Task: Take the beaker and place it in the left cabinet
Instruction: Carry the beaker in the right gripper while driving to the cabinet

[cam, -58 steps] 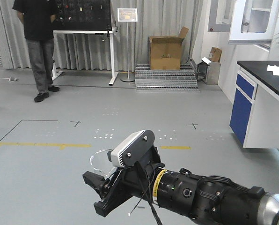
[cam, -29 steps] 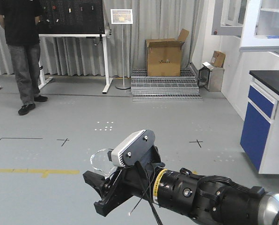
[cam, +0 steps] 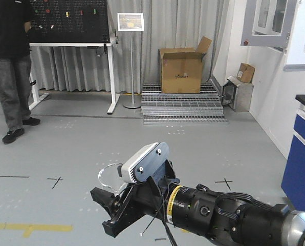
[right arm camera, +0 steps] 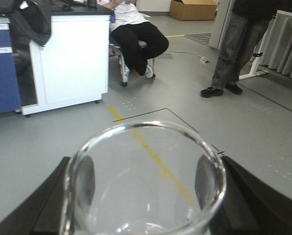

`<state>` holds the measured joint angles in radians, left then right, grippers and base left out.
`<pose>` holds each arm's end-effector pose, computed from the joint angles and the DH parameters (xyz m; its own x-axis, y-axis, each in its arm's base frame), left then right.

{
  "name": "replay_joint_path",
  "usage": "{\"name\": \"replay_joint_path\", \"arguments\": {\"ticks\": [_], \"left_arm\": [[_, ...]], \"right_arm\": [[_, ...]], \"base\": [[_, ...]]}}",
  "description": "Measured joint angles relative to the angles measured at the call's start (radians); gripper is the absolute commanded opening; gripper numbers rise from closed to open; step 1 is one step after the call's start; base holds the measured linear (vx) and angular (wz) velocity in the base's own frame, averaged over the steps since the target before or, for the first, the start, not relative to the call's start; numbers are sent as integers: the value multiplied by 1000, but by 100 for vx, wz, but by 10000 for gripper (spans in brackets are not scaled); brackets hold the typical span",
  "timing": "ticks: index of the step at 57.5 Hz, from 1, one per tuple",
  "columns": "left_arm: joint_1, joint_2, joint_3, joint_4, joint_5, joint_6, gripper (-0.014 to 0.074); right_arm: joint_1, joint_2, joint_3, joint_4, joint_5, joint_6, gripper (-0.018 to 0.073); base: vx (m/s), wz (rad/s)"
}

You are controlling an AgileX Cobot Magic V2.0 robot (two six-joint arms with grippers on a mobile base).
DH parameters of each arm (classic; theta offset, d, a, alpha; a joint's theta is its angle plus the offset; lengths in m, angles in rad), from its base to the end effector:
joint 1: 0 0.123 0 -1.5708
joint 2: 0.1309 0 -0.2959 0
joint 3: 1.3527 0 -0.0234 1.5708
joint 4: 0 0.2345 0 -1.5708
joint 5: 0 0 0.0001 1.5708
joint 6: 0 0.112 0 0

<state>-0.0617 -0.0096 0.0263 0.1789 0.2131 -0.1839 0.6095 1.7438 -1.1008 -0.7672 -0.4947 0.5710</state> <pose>0.0495 0.0012 0.1830 -0.1388 -0.0004 -0.9903 0.0232 0.9997 -0.0037 0.3102 0.2615 0.2819 -0.0432 -0.1825 -0.9823 -0.8190 0.5696 -0.0698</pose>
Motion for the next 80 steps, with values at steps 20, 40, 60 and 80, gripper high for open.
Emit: {"name": "replay_joint_path", "arguments": {"ticks": [20,40,60,80], "left_arm": [[0,0,0,0,0,0,4],[0,0,0,0,0,0,4],[0,0,0,0,0,0,4],[0,0,0,0,0,0,4]], "right_arm": [[0,0,0,0,2,0,19],[0,0,0,0,2,0,19],[0,0,0,0,3,0,19],[0,0,0,0,3,0,19]], "base": [[63,3],[60,15],[60,15],[59,6]]}}
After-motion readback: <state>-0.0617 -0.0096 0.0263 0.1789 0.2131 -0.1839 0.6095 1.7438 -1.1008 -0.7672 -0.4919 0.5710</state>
